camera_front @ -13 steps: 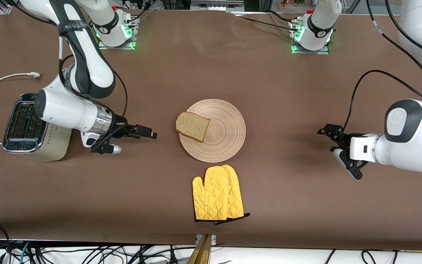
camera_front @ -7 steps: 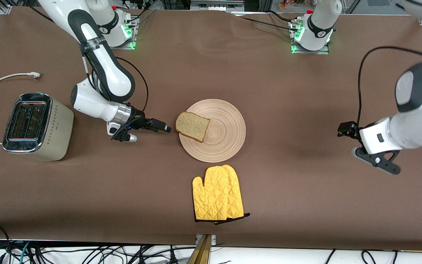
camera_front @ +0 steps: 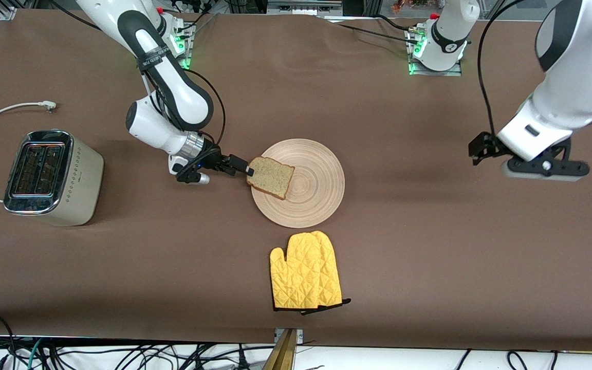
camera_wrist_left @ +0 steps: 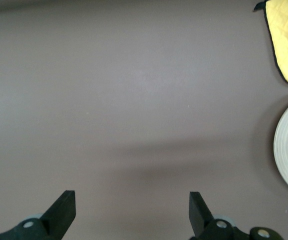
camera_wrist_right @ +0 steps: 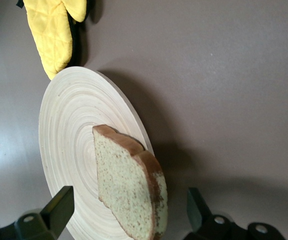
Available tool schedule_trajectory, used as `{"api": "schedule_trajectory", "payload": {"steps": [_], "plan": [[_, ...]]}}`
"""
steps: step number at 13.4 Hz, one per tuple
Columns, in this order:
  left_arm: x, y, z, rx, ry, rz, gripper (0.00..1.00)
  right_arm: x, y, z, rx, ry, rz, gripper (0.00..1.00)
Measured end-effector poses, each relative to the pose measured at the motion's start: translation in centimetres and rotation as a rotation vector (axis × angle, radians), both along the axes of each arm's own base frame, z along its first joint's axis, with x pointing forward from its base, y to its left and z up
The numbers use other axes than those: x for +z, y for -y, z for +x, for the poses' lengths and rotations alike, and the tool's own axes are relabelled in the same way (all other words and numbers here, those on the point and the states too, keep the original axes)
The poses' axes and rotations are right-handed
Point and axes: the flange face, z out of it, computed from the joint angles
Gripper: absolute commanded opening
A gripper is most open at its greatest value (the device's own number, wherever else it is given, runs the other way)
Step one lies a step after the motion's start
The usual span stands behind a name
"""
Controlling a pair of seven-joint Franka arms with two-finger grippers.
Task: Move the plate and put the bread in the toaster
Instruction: 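Grasp the bread slice edge with the right gripper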
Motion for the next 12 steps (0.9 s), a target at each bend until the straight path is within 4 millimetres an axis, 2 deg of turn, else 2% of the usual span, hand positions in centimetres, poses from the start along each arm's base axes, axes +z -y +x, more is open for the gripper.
{"api": "schedule_trajectory", "payload": {"steps": [3,5,6,9,12], "plan": [[2.0,-2.1,-1.2,-0.007,-0.013,-0.072,1.00,-1.8,0.5,-0.8,-0.014,0.002,0.023,0.98],[2.0,-4.5,-1.0,0.020,-0.016,-0.114,1.00,-2.9,0.7,-1.2,-0.019,0.001,0.032,0.86],[2.0,-4.8,-1.0,0.021,-0.017,-0.112,1.00,-3.4,0.7,-1.4,-0.020,0.003,0.036,0.80],[2.0,-3.1,-1.4,-0.010,-0.031,-0.105,1.00,-3.9,0.6,-1.7,-0.016,0.011,0.044,0.65],[1.9,-3.2,-1.6,-0.009,-0.050,-0.101,1.00,-3.9,0.2,-1.9,-0.010,0.011,0.046,0.48]]}}
